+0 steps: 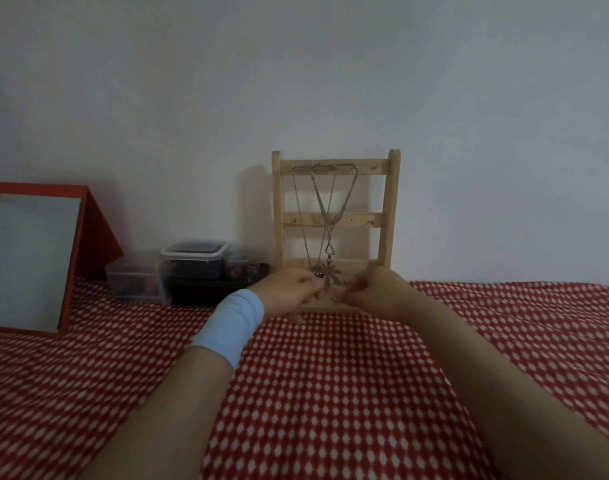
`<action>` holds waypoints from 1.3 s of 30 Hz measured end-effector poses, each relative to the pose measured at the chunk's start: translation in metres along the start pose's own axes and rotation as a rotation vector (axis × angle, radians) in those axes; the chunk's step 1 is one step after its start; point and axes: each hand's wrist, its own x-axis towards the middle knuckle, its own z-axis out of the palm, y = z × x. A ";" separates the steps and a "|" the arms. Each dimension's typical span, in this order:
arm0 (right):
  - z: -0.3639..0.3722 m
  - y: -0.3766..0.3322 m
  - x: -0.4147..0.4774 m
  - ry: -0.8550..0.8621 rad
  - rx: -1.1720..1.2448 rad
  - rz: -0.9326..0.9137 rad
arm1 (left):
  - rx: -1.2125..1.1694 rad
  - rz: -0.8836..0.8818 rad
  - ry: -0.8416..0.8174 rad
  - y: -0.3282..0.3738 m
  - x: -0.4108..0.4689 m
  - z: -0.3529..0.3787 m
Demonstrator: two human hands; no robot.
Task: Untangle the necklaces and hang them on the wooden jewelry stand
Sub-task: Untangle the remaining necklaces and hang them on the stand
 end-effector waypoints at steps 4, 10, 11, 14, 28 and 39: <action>-0.002 -0.010 -0.006 -0.063 0.024 -0.126 | 0.206 0.121 0.106 0.014 -0.006 0.002; -0.004 -0.021 -0.011 -0.250 0.632 -0.202 | 0.248 0.126 0.141 0.024 -0.005 -0.007; -0.005 -0.019 -0.011 -0.260 0.666 -0.186 | 0.242 0.104 0.136 0.028 -0.006 -0.011; -0.011 -0.016 -0.011 -0.225 0.677 -0.122 | 0.219 0.034 0.073 0.037 -0.010 -0.024; -0.063 -0.024 -0.008 0.158 0.590 -0.076 | 0.242 0.118 0.254 0.064 0.008 -0.040; -0.131 -0.037 0.029 0.816 0.328 -0.025 | 0.231 0.142 0.784 0.137 0.060 -0.036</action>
